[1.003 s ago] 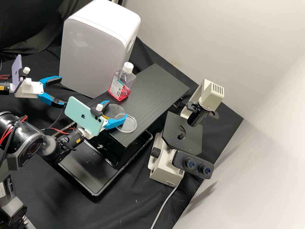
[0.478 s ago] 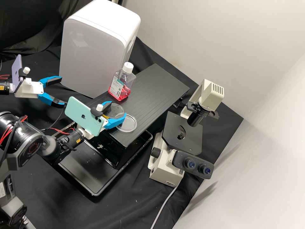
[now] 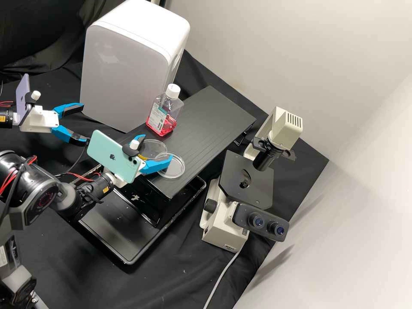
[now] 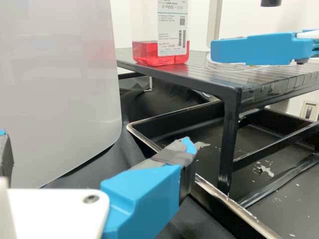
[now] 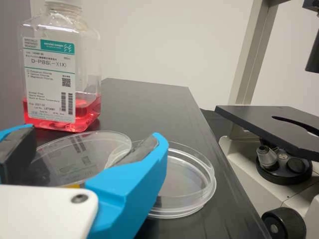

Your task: Place the lid on the petri dish

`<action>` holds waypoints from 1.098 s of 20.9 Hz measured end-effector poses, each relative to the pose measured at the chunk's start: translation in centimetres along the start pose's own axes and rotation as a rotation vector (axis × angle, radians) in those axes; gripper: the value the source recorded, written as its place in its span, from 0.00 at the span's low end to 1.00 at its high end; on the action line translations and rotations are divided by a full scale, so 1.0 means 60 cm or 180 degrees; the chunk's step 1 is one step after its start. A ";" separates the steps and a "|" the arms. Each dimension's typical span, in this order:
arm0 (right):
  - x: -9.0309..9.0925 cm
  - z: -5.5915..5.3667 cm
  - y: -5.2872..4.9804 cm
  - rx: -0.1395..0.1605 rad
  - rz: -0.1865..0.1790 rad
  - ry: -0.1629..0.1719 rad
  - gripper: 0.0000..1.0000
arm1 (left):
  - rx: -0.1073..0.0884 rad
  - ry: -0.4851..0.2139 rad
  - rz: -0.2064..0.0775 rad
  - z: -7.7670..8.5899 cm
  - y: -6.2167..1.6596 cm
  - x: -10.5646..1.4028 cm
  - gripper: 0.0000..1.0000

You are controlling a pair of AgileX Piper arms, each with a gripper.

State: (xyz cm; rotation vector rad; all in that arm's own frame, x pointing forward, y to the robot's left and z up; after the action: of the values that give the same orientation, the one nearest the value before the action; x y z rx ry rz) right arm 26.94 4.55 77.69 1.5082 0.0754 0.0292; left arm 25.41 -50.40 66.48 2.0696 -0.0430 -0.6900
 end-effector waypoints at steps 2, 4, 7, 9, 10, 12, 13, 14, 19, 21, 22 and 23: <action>0.000 0.000 0.000 0.0000 0.0000 0.0000 1.00 | 0.0000 0.0000 0.0000 0.000 0.000 0.000 1.00; 0.000 0.000 0.000 0.0000 0.0000 0.0000 1.00 | -0.0001 -0.0006 -0.0002 0.002 0.000 0.000 1.00; 0.000 0.000 0.000 0.0000 0.0000 0.0000 1.00 | -0.0003 -0.0001 0.0000 0.001 0.000 0.000 1.00; 0.000 0.000 0.000 0.0000 0.0000 0.0000 1.00 | -0.0003 -0.0001 0.0000 0.001 0.000 0.000 1.00; 0.000 0.000 0.000 0.0000 0.0000 0.0000 1.00 | -0.0003 -0.0001 0.0000 0.001 0.000 0.000 1.00; 0.000 0.000 0.000 0.0000 0.0000 0.0000 1.00 | -0.0004 0.0001 0.0000 0.001 0.000 0.000 1.00; 0.000 0.000 0.000 0.0000 0.0000 0.0000 1.00 | -0.0006 0.0006 -0.0002 0.001 -0.001 0.000 1.00; 0.000 0.000 0.000 0.0000 0.0000 0.0000 1.00 | -0.0006 0.0006 -0.0002 0.001 -0.001 0.000 1.00; 0.000 0.000 0.000 0.0000 0.0000 0.0000 1.00 | -0.0006 0.0006 0.0000 0.001 -0.001 0.001 1.00; 0.000 -0.001 -0.001 -0.0022 -0.0008 0.0009 1.00 | -0.0006 0.0005 0.0002 0.001 0.000 0.001 1.00; 0.000 -0.003 -0.002 -0.0054 -0.0005 0.0003 1.00 | -0.0006 0.0005 0.0002 0.001 0.000 0.001 1.00; -0.001 -0.003 -0.004 -0.0108 -0.0003 -0.0012 1.00 | -0.0006 0.0005 0.0002 0.001 0.000 0.001 1.00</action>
State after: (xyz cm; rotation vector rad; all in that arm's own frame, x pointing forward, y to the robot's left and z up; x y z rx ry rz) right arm 26.88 4.74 77.41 1.4743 0.0723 0.0267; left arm 25.43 -50.45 66.40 2.0682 -0.0423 -0.6877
